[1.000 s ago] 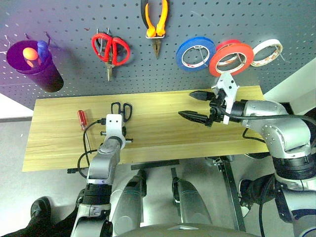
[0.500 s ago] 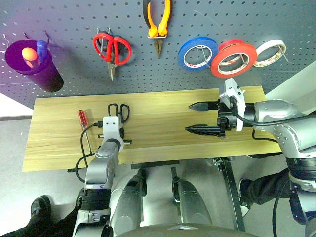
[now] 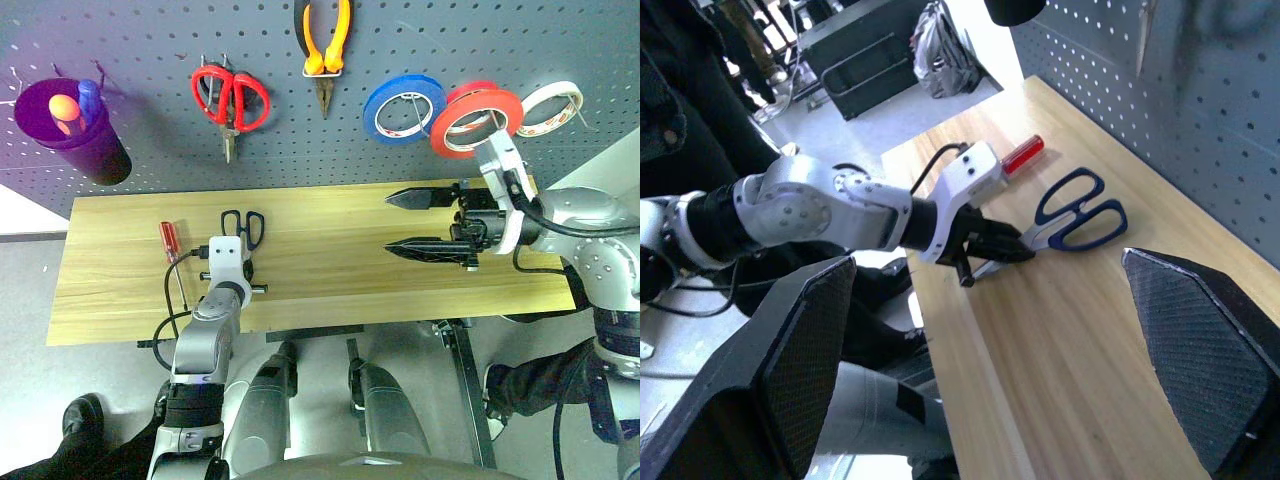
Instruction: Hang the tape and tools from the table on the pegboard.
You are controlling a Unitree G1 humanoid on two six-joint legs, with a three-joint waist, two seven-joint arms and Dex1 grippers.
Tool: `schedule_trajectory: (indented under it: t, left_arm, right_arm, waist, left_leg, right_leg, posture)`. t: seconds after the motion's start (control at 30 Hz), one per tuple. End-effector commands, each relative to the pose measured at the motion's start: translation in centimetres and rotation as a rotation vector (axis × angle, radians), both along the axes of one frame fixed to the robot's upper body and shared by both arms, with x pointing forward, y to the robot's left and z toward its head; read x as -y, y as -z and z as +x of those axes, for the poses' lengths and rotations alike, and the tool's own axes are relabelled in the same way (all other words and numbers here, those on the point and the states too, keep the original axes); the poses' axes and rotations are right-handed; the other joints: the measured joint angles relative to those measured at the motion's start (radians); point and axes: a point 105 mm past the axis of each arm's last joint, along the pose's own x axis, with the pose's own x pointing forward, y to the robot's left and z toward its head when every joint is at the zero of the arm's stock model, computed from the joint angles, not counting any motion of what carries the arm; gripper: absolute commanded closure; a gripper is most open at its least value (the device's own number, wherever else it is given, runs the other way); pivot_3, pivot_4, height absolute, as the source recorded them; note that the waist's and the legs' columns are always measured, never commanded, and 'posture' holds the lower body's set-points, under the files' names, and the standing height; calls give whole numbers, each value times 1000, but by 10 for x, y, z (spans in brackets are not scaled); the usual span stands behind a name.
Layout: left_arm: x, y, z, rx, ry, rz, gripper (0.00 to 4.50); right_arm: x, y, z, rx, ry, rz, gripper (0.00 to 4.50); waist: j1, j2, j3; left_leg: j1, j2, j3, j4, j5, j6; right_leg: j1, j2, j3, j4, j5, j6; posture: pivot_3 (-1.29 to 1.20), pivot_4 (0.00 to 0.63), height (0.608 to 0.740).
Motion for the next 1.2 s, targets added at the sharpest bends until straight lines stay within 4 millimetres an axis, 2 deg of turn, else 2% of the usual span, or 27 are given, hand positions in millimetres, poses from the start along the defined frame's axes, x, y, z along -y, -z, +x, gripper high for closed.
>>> schedule_trajectory:
  t: [0.03, 0.47, 0.6, 0.97, 1.2]
  left_arm:
    - [4, -10, 0, 46, 21, -16, 3880]
    - [15, -38, -11, 177, 98, -98, 3880]
    - [18, -40, -20, 174, 144, -73, 3880]
    - [24, -59, -44, 281, 309, -17, 3880]
    - [25, -68, -48, 359, 351, 25, 3880]
  right_arm:
    - [2, -9, -4, 54, -2, 1, 0]
    - [6, -2, 7, 79, 33, -32, 0]
    - [7, -4, 10, 90, 33, -35, 0]
    - [15, -8, 16, 120, 34, -56, 0]
    - [18, -10, 22, 139, 35, -67, 0]
  waist:
    - [0, 0, 0]
    - [0, 0, 0]
    - [1, 0, 0]
    - [2, 1, 0]
    - [2, 1, -1]
  left_leg:
    - [0, 0, 0, 0, 0, 0]
    - [-5, 0, -2, 9, 0, 0]
    - [-6, 0, -2, 10, -1, 1]
    - [-6, -1, -3, 10, -1, 1]
    - [-6, -1, -3, 11, 2, -4]
  right_leg:
    - [0, 0, 0, 0, 0, 0]
    - [0, -1, -4, 1, 1, 2]
    - [0, -1, -5, 1, 1, 2]
    - [0, -3, -7, 1, 1, 2]
    - [0, -3, -8, 1, 1, 2]
  posture:
    - [-82, 392, 740]
    - [-62, 395, 740]
    - [-57, 393, 740]
    - [-48, 362, 740]
    - [-41, 340, 740]
